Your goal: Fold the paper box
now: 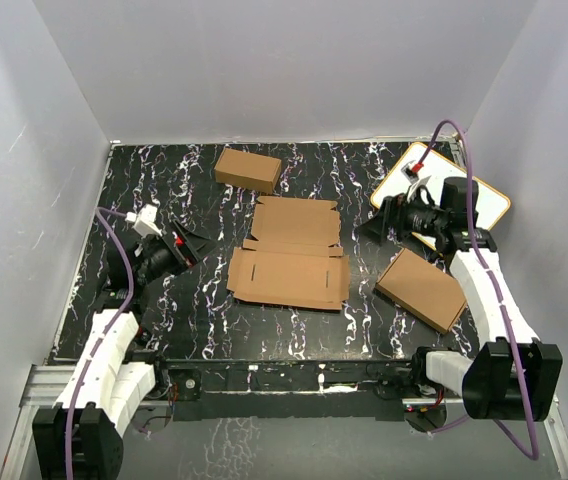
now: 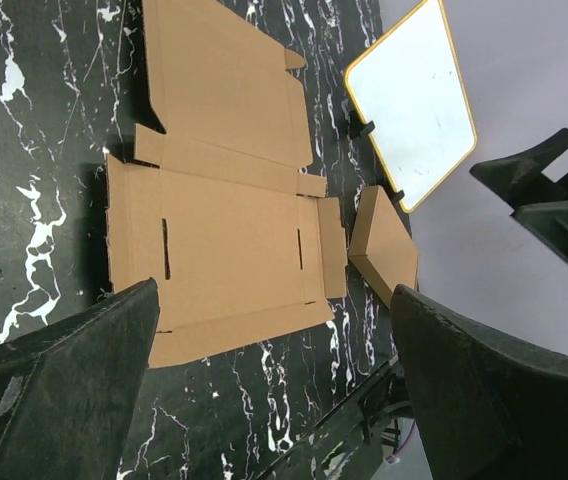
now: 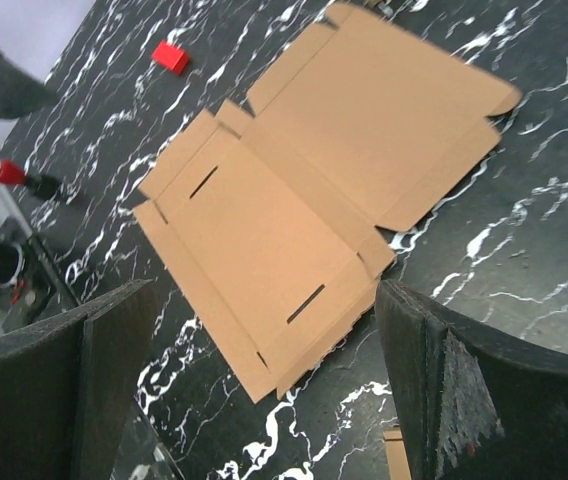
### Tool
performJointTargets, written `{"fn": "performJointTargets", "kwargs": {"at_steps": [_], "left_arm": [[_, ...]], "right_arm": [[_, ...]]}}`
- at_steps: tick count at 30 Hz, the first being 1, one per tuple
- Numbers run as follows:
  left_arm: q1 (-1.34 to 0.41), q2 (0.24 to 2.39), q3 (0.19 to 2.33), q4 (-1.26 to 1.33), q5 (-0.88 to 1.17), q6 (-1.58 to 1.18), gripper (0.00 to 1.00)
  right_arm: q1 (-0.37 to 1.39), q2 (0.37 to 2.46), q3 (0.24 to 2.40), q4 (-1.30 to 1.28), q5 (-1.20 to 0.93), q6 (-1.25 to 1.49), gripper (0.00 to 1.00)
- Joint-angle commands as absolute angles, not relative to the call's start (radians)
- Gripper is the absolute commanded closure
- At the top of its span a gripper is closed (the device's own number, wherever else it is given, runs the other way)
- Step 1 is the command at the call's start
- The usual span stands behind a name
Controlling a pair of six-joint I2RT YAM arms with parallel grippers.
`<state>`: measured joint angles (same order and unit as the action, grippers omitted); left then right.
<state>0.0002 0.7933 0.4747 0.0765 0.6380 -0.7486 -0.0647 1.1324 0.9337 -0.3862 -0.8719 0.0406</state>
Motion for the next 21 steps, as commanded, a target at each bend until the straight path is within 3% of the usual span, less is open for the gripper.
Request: {"fn": "performJointTargets", "kwargs": {"at_steps": [1, 9, 21], "left_arm": [[0.009, 0.827, 0.47, 0.132, 0.669, -0.745, 0.04], [0.01, 0.908, 0.475, 0.168, 0.666, -0.731, 0.04], [0.009, 1.106, 0.524, 0.32, 0.697, -0.788, 0.08]], "right_arm": [[-0.076, 1.15, 0.833, -0.156, -1.086, 0.006, 0.02], [-0.12, 1.037, 0.601, 0.054, -1.218, -0.018, 0.01], [-0.149, 1.054, 0.636, -0.04, -1.172, -0.095, 0.02]]}}
